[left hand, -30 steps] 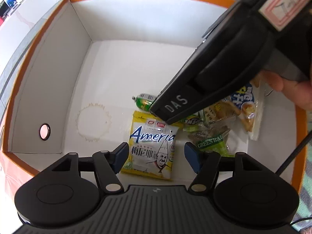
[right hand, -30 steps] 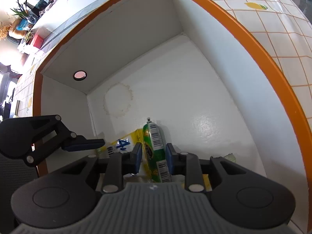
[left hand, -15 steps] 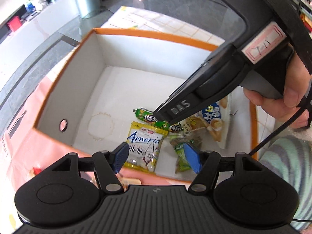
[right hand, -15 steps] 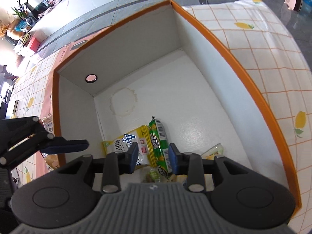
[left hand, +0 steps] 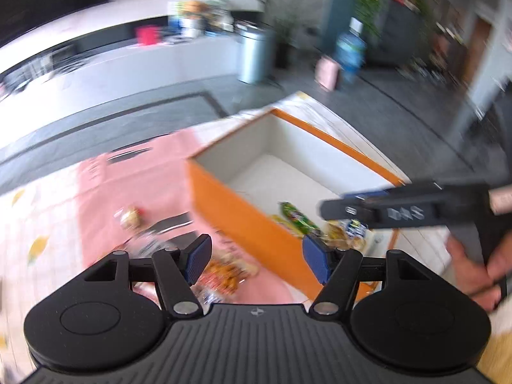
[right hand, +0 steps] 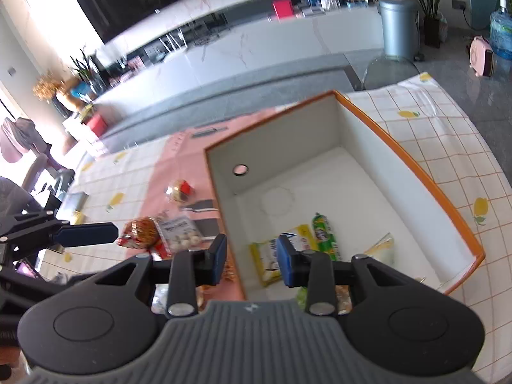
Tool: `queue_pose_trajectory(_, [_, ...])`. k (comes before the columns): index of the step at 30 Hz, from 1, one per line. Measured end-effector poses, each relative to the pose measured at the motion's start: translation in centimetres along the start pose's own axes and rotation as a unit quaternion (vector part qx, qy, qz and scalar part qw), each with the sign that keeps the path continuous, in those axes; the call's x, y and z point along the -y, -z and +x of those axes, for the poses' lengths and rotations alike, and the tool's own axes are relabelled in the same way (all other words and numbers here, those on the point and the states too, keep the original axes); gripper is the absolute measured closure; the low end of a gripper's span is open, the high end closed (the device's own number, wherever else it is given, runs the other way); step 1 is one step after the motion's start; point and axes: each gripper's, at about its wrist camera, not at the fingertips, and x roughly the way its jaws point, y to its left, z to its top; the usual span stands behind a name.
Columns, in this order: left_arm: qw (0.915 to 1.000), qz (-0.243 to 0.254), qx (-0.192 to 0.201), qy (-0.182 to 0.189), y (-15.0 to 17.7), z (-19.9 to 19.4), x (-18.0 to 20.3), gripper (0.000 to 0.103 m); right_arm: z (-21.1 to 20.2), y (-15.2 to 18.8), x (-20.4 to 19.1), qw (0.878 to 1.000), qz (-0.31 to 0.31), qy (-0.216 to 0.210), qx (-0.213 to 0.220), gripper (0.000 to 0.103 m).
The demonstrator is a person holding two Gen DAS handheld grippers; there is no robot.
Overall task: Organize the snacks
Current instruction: 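Move both tools back over the remaining snacks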
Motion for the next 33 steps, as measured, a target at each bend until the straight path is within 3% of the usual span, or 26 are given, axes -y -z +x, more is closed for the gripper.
queue_pose_trajectory(9, [0.9912, -0.108, 0.041, -0.065, 5.0, -4.5, -3.6, 0.027, -2.8, 6.1, -5.0, 0.997, -0.001, -0.029, 0.068, 0.067])
queue_pose_trajectory(12, [0.9880, -0.139, 0.040, -0.055, 6.9, -5.0, -4.5, 0.029, -2.5, 8.1, -6.2, 0.997, -0.004, -0.028, 0.076, 0.067])
queue_pose_trajectory(15, [0.9836, -0.178, 0.024, -0.016, 8.2, -4.5, -5.3, 0.035, -1.3, 9.8, -7.1, 0.997, -0.014, -0.016, 0.078, 0.067])
queue_pose_trajectory(19, [0.9794, -0.201, 0.004, -0.015, 10.0, -2.0, -6.1, 0.043, 1.5, 11.9, -7.5, 0.998, -0.035, 0.009, 0.053, 0.069])
queue_pose_trajectory(22, [0.9754, -0.220, -0.010, -0.010, 11.2, -0.4, -6.6, 0.049, 3.8, 13.1, -7.7, 0.997, -0.067, 0.039, 0.029, 0.081])
queue_pose_trajectory(26, [0.9702, -0.242, -0.017, -0.003, 12.0, 1.7, -7.3, 0.050, 6.6, 13.2, -7.3, 0.994, -0.087, 0.060, 0.002, 0.088])
queue_pose_trajectory(33, [0.9623, -0.269, -0.041, -0.007, 13.5, 5.5, -8.1, 0.050, 11.4, 13.0, -6.8, 0.986, -0.132, 0.100, -0.023, 0.088])
